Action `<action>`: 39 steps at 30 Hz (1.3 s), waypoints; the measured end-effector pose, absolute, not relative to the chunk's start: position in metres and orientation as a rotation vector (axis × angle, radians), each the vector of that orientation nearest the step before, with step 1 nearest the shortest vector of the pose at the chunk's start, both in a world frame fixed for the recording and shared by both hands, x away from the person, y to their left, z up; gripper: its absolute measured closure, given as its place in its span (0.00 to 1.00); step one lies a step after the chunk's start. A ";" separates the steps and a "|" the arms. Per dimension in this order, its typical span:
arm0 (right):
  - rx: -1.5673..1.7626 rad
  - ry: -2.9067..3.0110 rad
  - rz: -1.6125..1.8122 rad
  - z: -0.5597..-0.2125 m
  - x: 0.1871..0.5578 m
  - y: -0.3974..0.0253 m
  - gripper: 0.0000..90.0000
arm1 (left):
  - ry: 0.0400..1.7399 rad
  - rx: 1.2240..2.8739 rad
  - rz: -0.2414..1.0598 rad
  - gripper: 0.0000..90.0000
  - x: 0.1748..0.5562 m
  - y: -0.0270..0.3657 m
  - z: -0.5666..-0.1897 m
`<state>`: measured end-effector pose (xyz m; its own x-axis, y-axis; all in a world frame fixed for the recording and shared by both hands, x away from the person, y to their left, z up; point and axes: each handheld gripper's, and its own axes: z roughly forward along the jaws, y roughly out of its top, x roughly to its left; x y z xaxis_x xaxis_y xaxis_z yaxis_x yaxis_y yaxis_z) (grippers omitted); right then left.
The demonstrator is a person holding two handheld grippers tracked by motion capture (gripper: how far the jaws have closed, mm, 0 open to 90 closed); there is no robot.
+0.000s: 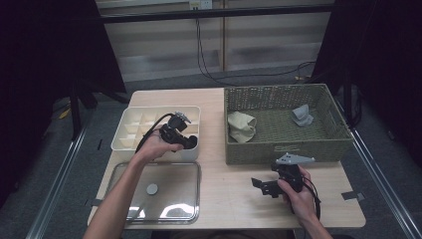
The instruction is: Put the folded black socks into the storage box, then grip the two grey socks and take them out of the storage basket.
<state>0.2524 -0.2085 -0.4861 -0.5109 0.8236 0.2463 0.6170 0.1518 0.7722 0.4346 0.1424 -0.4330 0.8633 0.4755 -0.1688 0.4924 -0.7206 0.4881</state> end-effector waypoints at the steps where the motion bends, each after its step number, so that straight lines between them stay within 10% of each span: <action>1: 1.400 2.187 1.291 -0.486 0.252 -0.209 0.02 | 0.724 2.484 -0.044 0.71 0.435 0.144 -0.431; 12: 1.361 2.252 1.300 -0.486 0.252 -0.203 0.05 | 0.796 2.279 0.015 0.32 0.425 0.166 -0.419; 39: 1.414 2.226 1.393 -0.472 0.250 -0.214 0.31 | 0.774 2.138 0.035 0.20 0.353 0.201 -0.428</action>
